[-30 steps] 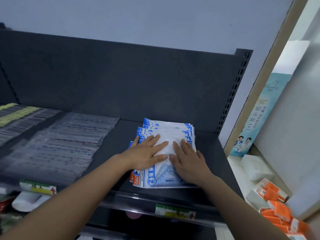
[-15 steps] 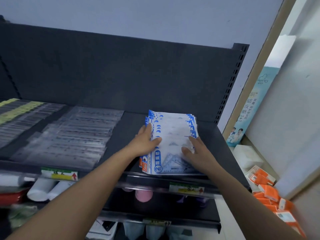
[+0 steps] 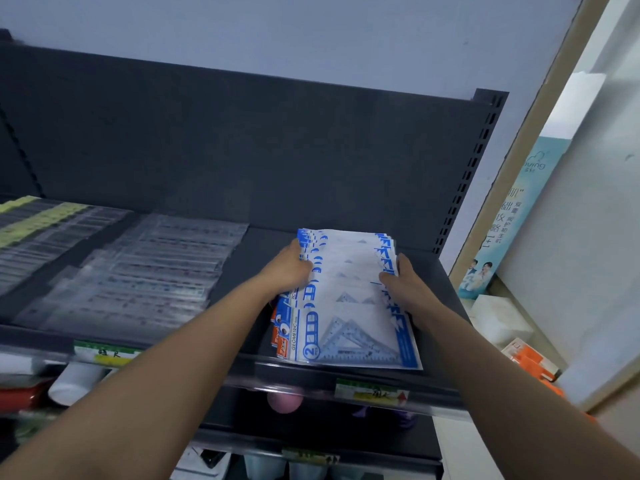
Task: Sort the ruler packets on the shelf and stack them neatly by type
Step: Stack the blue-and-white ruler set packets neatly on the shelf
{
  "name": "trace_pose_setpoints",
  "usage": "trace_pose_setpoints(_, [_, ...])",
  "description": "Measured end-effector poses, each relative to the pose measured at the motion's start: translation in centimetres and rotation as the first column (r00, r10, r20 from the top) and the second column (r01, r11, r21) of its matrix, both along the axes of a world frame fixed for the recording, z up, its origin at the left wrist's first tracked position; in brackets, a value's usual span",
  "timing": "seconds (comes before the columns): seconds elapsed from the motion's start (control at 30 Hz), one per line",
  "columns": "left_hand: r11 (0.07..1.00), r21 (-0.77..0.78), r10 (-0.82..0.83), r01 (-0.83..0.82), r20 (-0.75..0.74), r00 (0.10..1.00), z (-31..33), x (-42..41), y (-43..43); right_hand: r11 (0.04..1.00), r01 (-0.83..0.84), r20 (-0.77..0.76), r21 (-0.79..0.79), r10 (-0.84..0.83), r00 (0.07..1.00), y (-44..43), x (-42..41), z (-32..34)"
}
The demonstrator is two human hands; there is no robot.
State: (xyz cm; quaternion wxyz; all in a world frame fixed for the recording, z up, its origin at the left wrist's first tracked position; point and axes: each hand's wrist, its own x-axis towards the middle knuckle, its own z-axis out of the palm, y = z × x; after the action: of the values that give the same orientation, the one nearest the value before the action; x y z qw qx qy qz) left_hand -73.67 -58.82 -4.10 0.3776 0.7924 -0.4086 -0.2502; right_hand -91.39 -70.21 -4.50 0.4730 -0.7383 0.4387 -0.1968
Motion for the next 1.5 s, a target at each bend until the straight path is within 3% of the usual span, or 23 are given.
trace_pose_setpoints(0.13, [0.999, -0.046, -0.010, 0.009, -0.015, 1.000, -0.1, 0.1, -0.4, 0.997, 0.065, 0.084, 0.038, -0.068, 0.994, -1.2, 0.4, -0.4])
trace_pose_setpoints(0.33, [0.997, -0.077, -0.016, 0.012, -0.060, 0.998, -0.9, 1.0, -1.2, 0.997, 0.064, 0.078, 0.032, -0.067, 0.995, -2.4, 0.9, -0.8])
trace_pose_setpoints(0.4, [0.995, -0.102, -0.009, 0.003, -0.064, 0.998, -1.0, 1.1, -1.2, 0.997, 0.036, -0.016, -0.069, -0.037, 0.999, -2.8, 0.9, -0.9])
trace_pose_setpoints(0.47, [0.993, -0.119, -0.028, 0.021, -0.059, 0.998, -0.8, 1.2, -1.1, 0.978, -0.047, -0.228, -0.202, 0.000, 0.974, -2.9, 0.8, -1.1])
trace_pose_setpoints(0.53, [0.990, -0.139, -0.004, 0.001, -0.019, 1.000, -0.4, 1.1, -0.8, 0.917, -0.117, -0.361, -0.381, -0.032, 0.932, -2.7, 0.9, -1.2])
trace_pose_setpoints(0.63, [0.988, -0.132, 0.111, -0.082, 0.223, 0.968, -0.6, 1.1, -0.8, 0.806, -0.230, -0.395, -0.545, -0.005, 0.919, -2.1, 1.4, -1.1])
trace_pose_setpoints(0.7, [0.999, -0.036, 0.030, -0.017, 0.392, 0.920, -0.9, 0.8, -0.7, 0.807, -0.349, -0.492, -0.477, 0.084, 0.866, -1.9, 1.3, -1.5])
trace_pose_setpoints(0.77, [0.980, 0.161, -0.179, 0.117, 0.463, 0.868, -1.0, 0.0, -0.5, 0.822, -0.411, -0.569, -0.395, 0.132, 0.812, -1.7, 0.7, -2.1])
trace_pose_setpoints(0.83, [0.943, 0.276, -0.305, 0.186, 0.491, 0.816, -1.1, -1.1, 0.1, 0.799, -0.372, -0.542, -0.473, 0.070, 0.838, -1.2, 0.1, -2.4])
trace_pose_setpoints(0.9, [0.934, 0.307, -0.323, 0.184, 0.501, 0.803, -1.6, -1.9, 0.6, 0.768, -0.375, -0.540, -0.519, 0.045, 0.841, -0.3, -0.1, -2.5])
trace_pose_setpoints(1.0, [0.882, 0.418, -0.419, 0.215, 0.491, 0.763, -2.2, -2.4, 1.1, 0.763, -0.468, -0.602, -0.446, 0.131, 0.788, 0.9, -0.3, -2.7])
trace_pose_setpoints(1.1, [0.921, 0.322, -0.361, 0.217, 0.505, 0.784, -2.2, -2.1, 1.9, 0.751, -0.431, -0.567, -0.500, 0.093, 0.819, 1.3, -1.0, -2.7])
trace_pose_setpoints(1.23, [0.858, 0.400, -0.481, 0.322, 0.406, 0.777, -2.7, -1.9, 3.1, 0.764, -0.482, -0.600, -0.429, 0.158, 0.784, 2.4, -1.9, -3.2])
trace_pose_setpoints(1.37, [0.927, 0.247, -0.367, 0.281, 0.447, 0.816, -2.9, -1.9, 3.7, 0.779, -0.410, -0.535, -0.475, 0.114, 0.837, 3.7, -2.8, -3.0])
trace_pose_setpoints(1.5, [0.943, 0.214, -0.323, 0.255, 0.406, 0.855, -2.9, -2.9, 4.9, 0.778, -0.489, -0.601, -0.395, 0.183, 0.778, 4.3, -3.4, -2.7])
